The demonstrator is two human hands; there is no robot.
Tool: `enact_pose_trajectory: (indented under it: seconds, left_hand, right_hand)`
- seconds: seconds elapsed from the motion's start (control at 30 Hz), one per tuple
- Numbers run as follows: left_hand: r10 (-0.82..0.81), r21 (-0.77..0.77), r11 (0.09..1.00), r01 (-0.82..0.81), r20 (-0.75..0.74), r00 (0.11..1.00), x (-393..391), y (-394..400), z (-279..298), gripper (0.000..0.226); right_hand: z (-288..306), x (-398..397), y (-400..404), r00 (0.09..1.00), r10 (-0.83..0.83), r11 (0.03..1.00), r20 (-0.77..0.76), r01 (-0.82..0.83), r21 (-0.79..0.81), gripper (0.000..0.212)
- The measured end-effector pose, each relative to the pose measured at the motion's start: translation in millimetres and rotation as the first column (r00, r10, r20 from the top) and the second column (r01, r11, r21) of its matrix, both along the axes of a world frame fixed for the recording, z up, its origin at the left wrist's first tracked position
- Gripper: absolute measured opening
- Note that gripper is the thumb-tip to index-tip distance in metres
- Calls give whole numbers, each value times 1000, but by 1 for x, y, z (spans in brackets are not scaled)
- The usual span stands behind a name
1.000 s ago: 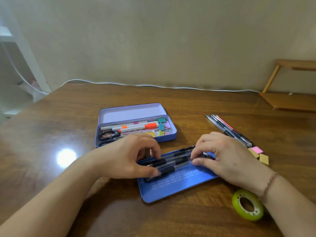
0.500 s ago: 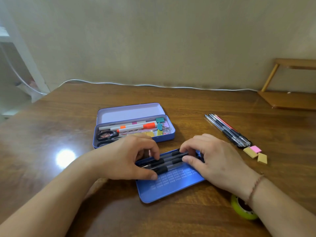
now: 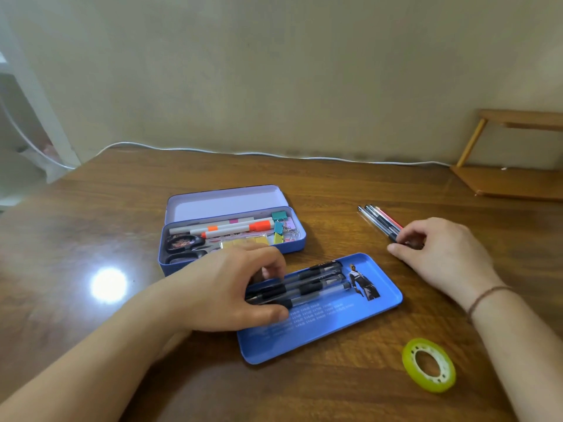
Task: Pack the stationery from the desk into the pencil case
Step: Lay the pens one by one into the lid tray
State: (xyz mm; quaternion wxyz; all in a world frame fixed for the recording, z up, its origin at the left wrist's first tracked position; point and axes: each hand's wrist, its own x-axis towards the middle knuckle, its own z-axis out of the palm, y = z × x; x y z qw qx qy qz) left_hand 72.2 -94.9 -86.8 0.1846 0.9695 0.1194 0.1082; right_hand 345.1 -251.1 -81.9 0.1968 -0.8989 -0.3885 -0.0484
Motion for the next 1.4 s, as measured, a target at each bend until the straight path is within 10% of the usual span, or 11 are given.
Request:
enact_pose_trajectory:
  seconds: [0.43,0.6,0.8,1.27,1.4]
  left_hand:
    - [61,122,991,-62,20,998,8,-7,-6,38]
    - [79,-40,996,-78,8,997,4,-2,0,22]
    - [109,-194,976,-100,35,993,3,3,3,24]
    - [8,50,999,-4,-70,998,-1,0,4,43]
    - [-1,57,998,5,-62,998,0,0,4,40]
  right_hand:
    - [6,-3,0,993,-50,998,109,54,-31,9]
    - [18,-15,-9,868,496,836,27,-485,256,13]
    - [12,-51,-6,608,777,627,-162,-769,123,10]
    - [0,-70,3,724,690,724,-6,-690,-12,22]
    - [8,-33,-1,920,378,895,100,-391,214,16]
